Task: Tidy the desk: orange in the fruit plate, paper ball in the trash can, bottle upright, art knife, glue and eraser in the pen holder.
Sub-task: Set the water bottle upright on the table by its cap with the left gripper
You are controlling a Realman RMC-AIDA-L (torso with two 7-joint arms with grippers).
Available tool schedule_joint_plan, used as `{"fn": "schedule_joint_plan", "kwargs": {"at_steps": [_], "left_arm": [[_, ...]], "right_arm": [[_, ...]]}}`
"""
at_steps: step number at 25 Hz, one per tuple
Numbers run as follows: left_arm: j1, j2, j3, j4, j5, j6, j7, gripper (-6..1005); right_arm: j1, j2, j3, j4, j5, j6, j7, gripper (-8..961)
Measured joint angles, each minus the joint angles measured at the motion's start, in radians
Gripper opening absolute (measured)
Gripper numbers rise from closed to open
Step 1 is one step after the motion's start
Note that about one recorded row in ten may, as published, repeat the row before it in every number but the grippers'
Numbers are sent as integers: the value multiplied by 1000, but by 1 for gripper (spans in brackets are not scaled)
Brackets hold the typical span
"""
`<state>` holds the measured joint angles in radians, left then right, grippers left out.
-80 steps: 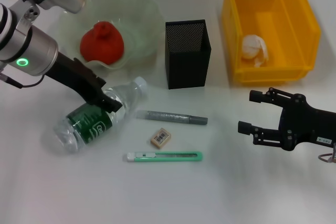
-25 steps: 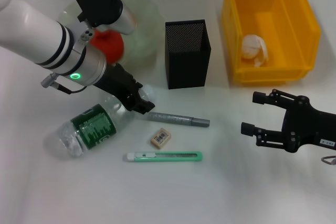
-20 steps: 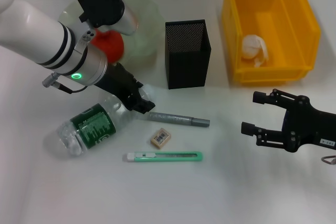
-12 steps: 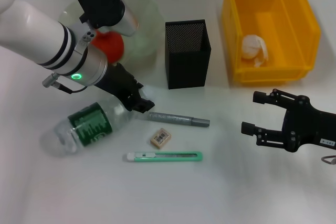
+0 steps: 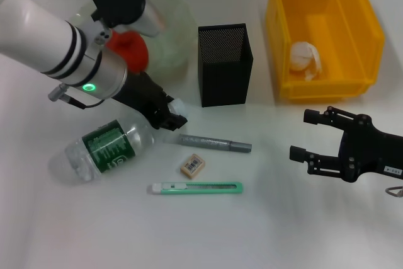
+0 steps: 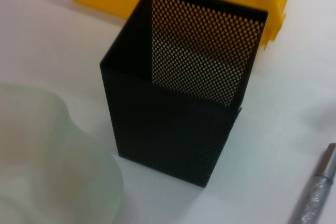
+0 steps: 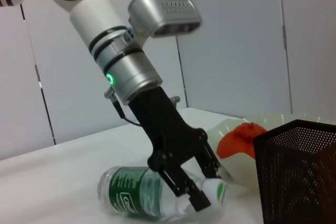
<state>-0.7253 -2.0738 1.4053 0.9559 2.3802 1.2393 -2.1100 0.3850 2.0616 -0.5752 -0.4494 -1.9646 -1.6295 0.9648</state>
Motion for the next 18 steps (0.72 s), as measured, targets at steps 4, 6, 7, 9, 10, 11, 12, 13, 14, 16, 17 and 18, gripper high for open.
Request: {"fn": "schedule_joint_plan", "kwargs": {"at_steps": [4,6,7,9,10,11,12,13,14,16,17,18], "left_arm": [[46,5,-38,116,-24,60,7,443],[58,5,-49,147,-24,75,8,443],[78,5,-66,200,-24,99,8,442],[86,5,-74,222,-24,110,8,442],[94,5,-81,248,-25,121,9,442],[101,5,-89,268,-25,133,8,441],[111,5,-106,301,-25,154,8,441],[111,5,-106,301,-25,154,8,441],[115,4,-116,314,-25,165,9,441],[122,4,-136,339,-25,184,9,442],[132,5,-150,362,-26,200,9,442],[132,5,-150,362,-26,200,9,442]], "right_arm": [[0,0,0,0,1,0,0,823],[0,0,0,0,1,0,0,823],[0,1,0,1,1,0,0,823],[0,1,0,1,1,0,0,823],[1,2,0,1,1,-1,0,823],[1,2,0,1,1,-1,0,823],[4,2,-1,2,1,-1,0,823],[4,2,-1,2,1,-1,0,823],[4,2,-2,3,1,-1,0,824],[5,3,-5,3,-1,0,0,824],[7,3,-6,3,-3,1,0,824],[7,3,-6,3,-3,1,0,824]]}}
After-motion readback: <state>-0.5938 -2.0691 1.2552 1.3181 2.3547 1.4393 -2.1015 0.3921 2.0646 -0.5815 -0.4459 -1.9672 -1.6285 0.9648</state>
